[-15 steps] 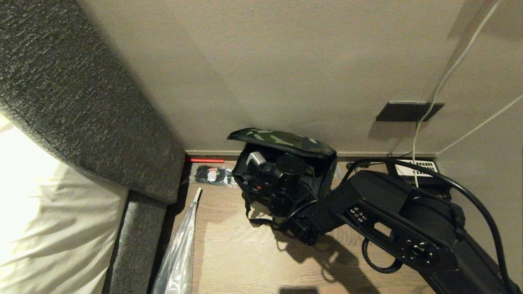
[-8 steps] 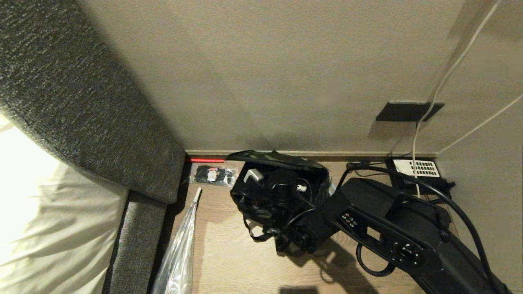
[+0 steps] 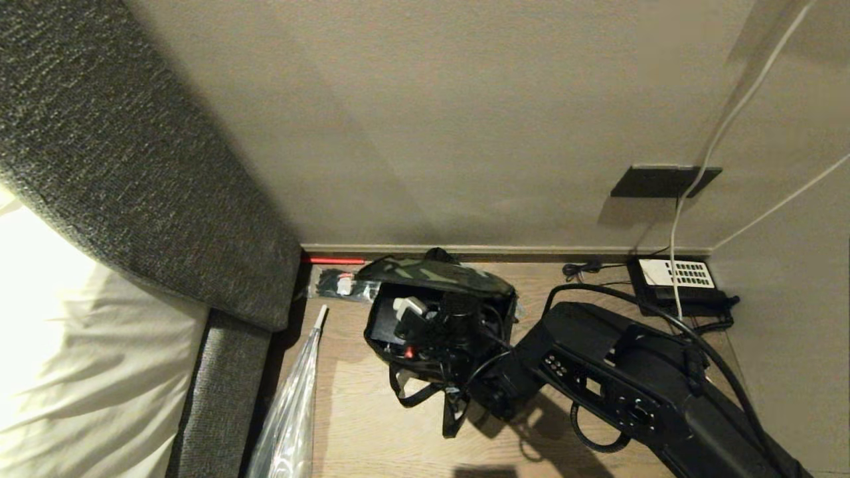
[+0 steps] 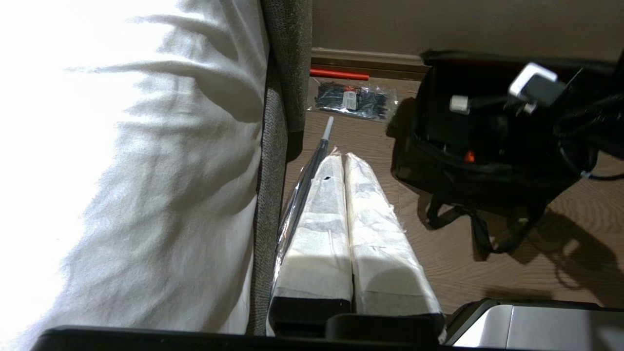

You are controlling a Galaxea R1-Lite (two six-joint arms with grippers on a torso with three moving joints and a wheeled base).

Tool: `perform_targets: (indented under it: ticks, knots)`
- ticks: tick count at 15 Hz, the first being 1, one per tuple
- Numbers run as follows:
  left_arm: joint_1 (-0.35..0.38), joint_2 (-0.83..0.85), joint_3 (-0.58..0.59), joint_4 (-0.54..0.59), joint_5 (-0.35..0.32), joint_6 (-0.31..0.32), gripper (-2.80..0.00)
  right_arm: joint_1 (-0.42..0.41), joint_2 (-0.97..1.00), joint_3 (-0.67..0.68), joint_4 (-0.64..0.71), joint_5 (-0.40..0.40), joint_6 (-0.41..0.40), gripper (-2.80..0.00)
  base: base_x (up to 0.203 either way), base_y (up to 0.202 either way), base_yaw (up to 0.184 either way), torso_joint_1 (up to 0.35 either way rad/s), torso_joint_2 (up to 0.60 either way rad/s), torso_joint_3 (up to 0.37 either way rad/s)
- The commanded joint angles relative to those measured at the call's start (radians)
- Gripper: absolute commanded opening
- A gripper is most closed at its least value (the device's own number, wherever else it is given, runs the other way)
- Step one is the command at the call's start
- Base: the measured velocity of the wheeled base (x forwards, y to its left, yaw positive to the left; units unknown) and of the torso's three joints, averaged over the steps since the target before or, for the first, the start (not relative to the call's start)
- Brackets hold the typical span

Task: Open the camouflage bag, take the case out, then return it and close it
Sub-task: Lift the black box

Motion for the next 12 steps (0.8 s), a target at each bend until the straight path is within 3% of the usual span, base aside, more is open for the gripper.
perform_targets:
  ticks: [1, 7, 9, 12]
  knots:
    - [0.000, -0.002, 0.003, 0.000, 0.000, 0.000, -2.80, -0.025, 0.057, -0.017, -0.004, 0.054, -0.002, -2.80, 0.000, 0.000, 0.000, 0.000, 0.00, 0.000]
    - [0.001, -0.002, 0.003, 0.000, 0.000, 0.000, -2.80, -0.117, 0.106, -0.097, 0.063, 0.178, 0.015, -2.80, 0.000, 0.000, 0.000, 0.000, 0.00, 0.000]
    - [0.001, -0.002, 0.003, 0.000, 0.000, 0.000, -2.80, -0.119, 0.071, -0.078, 0.081, 0.179, 0.066, -2.80, 0.000, 0.000, 0.000, 0.000, 0.00, 0.000]
    - [0.000, -0.002, 0.002, 0.000, 0.000, 0.000, -2.80, -0.118, 0.013, -0.045, 0.100, 0.180, 0.069, -2.80, 0.000, 0.000, 0.000, 0.000, 0.00, 0.000]
